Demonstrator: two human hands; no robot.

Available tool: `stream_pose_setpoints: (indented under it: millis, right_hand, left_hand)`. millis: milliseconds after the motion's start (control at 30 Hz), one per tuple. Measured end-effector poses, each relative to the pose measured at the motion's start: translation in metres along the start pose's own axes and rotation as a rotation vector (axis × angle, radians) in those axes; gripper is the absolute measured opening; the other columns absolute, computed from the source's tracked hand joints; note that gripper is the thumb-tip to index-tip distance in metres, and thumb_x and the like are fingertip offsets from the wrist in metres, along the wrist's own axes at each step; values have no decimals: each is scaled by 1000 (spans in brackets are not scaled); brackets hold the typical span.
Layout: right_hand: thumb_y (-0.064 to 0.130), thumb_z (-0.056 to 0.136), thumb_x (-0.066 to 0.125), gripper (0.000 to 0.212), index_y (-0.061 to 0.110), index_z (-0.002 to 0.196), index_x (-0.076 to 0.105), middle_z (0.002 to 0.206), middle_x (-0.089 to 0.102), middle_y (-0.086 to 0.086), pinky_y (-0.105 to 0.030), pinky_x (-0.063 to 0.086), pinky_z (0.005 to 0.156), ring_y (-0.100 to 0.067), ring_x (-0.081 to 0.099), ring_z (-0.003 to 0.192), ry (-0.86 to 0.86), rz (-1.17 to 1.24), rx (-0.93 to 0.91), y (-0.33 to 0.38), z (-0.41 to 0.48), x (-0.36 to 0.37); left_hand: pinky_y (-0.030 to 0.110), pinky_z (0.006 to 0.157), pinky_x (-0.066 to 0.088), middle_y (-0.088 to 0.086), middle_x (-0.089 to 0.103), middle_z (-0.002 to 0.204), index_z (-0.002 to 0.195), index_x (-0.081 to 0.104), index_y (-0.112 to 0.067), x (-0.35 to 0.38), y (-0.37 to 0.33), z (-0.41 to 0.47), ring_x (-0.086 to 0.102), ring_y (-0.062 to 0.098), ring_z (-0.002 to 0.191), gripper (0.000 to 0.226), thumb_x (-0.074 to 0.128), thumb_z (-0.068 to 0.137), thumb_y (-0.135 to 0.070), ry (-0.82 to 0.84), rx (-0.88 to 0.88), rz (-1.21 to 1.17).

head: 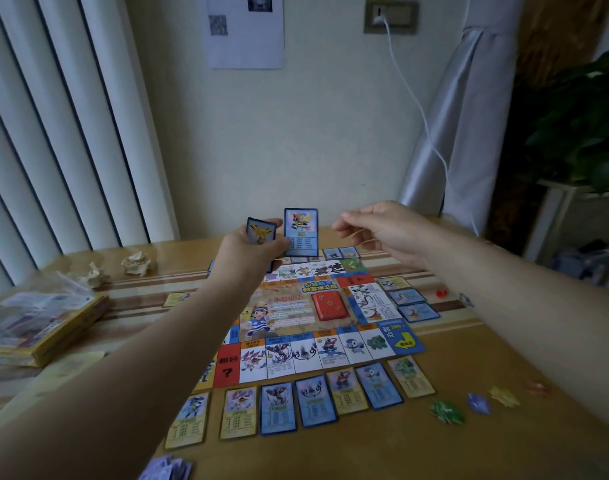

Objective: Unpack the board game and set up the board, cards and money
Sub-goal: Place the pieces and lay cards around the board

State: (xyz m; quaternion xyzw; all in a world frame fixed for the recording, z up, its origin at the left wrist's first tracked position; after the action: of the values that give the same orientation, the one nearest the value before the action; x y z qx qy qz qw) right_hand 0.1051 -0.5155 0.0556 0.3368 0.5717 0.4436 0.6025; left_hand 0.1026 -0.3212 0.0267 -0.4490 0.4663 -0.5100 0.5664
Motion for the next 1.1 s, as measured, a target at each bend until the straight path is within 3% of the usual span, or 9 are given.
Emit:
stream_pose_setpoints:
  millis: [67, 267, 433, 600, 667, 767, 867, 967, 1100]
  right_hand:
    - [20, 96, 52, 20, 14, 87, 69, 85, 69, 2, -28, 45, 80, -11, 57, 77, -8, -21, 3, -1, 2, 0]
    - [20, 95, 54, 17, 18, 88, 69, 89, 70, 4, -28, 47, 81, -9, 57, 77, 42, -82, 3, -3, 12, 25]
    - [20, 94, 55, 16, 21, 85, 69, 89, 70, 3, -32, 48, 87, -13, 59, 83, 81, -102, -20, -1, 26, 54]
    - [18, 95, 54, 16, 21, 86, 67, 89, 68, 3, -27, 48, 80, -10, 57, 76, 77, -135, -31, 2, 38, 78]
    - [18, 95, 54, 15, 21, 88, 67, 90, 69, 4, -21, 47, 74, -8, 58, 75, 86, -163, -24, 1, 43, 89]
    - [19, 94, 55, 14, 21, 88, 68, 87, 68, 5, -21, 45, 70, -7, 56, 72, 107, -177, -8, -1, 47, 105]
    - [20, 95, 54, 14, 18, 91, 67, 88, 68, 4, -21, 45, 70, -8, 57, 73, 138, -188, 4, -4, 47, 122]
    - [22, 95, 55, 14, 18, 92, 68, 89, 68, 4, -23, 46, 72, -8, 57, 74, 180, -185, 28, -10, 46, 142]
    - [23, 94, 56, 13, 16, 94, 68, 87, 68, 5, -22, 45, 67, -8, 56, 73, 236, -195, 54, -16, 44, 162]
  left_hand:
    - [32, 71, 56, 6, 68, 93, 95, 59, -23, -8, 3, 5, 64, 22, 80, 15, 65, 88, -11, -44, 7, 30]
    - [24, 57, 54, 4, 66, 85, 104, 61, -14, -55, 26, 12, 63, 19, 72, 19, 67, 87, -14, -166, -14, 227]
    - [41, 75, 55, 6, 65, 82, 95, 62, -11, -121, 43, 16, 61, 23, 73, 12, 69, 85, -12, -302, -46, 325]
    - [28, 57, 49, 3, 63, 80, 97, 60, -14, -168, 54, 13, 59, 15, 65, 17, 69, 84, -8, -390, -51, 340]
    - [27, 57, 47, 6, 64, 77, 92, 62, -10, -179, 60, 11, 58, 16, 61, 12, 71, 82, -10, -411, -67, 390]
    - [33, 62, 50, 7, 63, 72, 76, 58, -13, -188, 68, 7, 57, 18, 61, 15, 72, 82, -13, -417, -110, 423]
    - [36, 71, 54, 5, 64, 78, 77, 56, -19, -192, 78, 0, 60, 18, 68, 17, 72, 82, -13, -357, -143, 410]
    - [29, 60, 52, 8, 65, 83, 89, 60, -12, -198, 88, -7, 60, 17, 69, 12, 71, 83, -12, -308, -194, 414]
    - [24, 51, 48, 7, 63, 74, 77, 58, -11, -204, 97, -17, 59, 14, 59, 14, 71, 83, -9, -285, -244, 384]
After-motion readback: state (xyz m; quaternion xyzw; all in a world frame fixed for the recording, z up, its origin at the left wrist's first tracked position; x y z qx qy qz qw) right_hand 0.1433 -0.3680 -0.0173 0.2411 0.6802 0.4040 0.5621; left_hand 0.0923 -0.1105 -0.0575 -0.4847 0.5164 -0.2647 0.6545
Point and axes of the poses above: each hand's wrist, its own z-axis towards the middle knuckle, its own x-axis out of the palm, y = z × x, the point moved 4 cm from there along z, towards the middle knuckle
